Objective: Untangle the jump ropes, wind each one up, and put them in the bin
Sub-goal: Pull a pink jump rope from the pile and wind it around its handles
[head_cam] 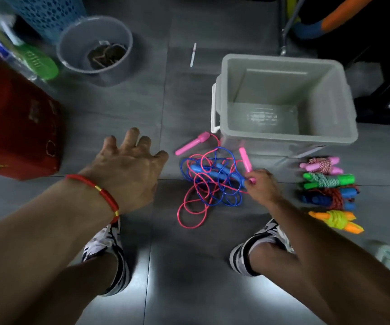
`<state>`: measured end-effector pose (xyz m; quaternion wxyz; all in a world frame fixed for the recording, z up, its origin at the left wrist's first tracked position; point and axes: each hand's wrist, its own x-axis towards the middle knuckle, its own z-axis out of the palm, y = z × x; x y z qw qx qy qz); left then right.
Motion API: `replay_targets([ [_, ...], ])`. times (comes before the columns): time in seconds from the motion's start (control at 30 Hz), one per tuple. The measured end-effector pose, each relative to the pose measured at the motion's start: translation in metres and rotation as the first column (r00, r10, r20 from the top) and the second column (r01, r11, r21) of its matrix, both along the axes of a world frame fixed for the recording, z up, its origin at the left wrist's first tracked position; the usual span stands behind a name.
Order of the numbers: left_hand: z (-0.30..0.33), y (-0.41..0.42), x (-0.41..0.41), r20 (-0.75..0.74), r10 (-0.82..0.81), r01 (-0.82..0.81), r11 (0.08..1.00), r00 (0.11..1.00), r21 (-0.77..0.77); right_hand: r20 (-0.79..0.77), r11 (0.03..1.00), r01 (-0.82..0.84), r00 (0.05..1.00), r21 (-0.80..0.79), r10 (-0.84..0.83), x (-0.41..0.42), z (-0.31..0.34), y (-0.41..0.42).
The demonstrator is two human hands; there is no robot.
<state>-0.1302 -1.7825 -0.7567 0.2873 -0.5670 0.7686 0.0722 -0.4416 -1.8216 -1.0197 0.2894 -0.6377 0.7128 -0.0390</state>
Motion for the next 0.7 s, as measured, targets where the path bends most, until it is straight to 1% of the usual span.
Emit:
replay_targets([
  [0.03, 0.003, -0.002, -0.002, -0.005, 0.000, 0.000, 1.000, 1.000, -0.001, 0.021, 0.998, 0.014, 1.000, -0.053, -0.013, -0.002, 0.012, 0.002],
  [0.1, 0.007, -0.006, -0.005, -0.048, 0.010, -0.010, 1.000, 0.999, -0.015, 0.052, 0.992, -0.010, 0.999, -0.128, 0.017, -0.005, 0.037, 0.007],
  [0.17, 0.010, -0.007, -0.010, -0.103, 0.031, -0.034, 0.999, 0.994, -0.030, 0.076, 0.975, -0.071, 0.993, -0.211, 0.089, -0.006, 0.068, 0.013],
  [0.2, 0.012, -0.006, -0.012, -0.129, 0.041, -0.046, 0.998, 0.991, -0.038, 0.093, 0.954, -0.109, 0.986, -0.280, 0.140, -0.004, 0.086, 0.016],
  [0.27, 0.016, -0.003, -0.018, -0.206, 0.047, -0.060, 0.996, 0.977, -0.059, 0.104, 0.865, -0.211, 0.952, -0.455, 0.287, 0.003, 0.125, 0.020],
  [0.33, 0.023, 0.005, -0.026, -0.361, 0.050, -0.091, 0.991, 0.931, -0.098, 0.095, 0.768, -0.347, 0.880, -0.538, 0.465, 0.016, 0.171, 0.024],
  [0.4, 0.030, 0.015, -0.034, -0.525, 0.019, -0.112, 0.983, 0.851, -0.146, 0.031, 0.675, -0.523, 0.778, -0.520, 0.627, 0.031, 0.217, 0.029],
  [0.43, 0.032, 0.021, -0.038, -0.571, 0.009, -0.115, 0.982, 0.821, -0.150, 0.004, 0.649, -0.582, 0.743, -0.490, 0.670, 0.039, 0.238, 0.031],
  [0.5, 0.033, 0.031, -0.043, -0.606, 0.020, -0.122, 0.984, 0.795, -0.128, -0.013, 0.636, -0.637, 0.711, -0.436, 0.703, 0.053, 0.276, 0.037],
  [0.57, 0.036, 0.042, -0.042, -0.637, 0.031, -0.142, 0.982, 0.770, -0.124, -0.008, 0.632, -0.656, 0.697, -0.412, 0.717, 0.064, 0.307, 0.043],
  [0.63, 0.046, 0.050, -0.031, -0.745, 0.044, -0.202, 0.971, 0.666, -0.123, 0.058, 0.672, -0.618, 0.717, -0.409, 0.695, 0.070, 0.327, 0.047],
  [0.7, 0.055, 0.056, -0.014, -0.814, 0.051, -0.265, 0.956, 0.579, -0.128, 0.080, 0.733, -0.568, 0.768, -0.375, 0.636, 0.071, 0.331, 0.045],
])
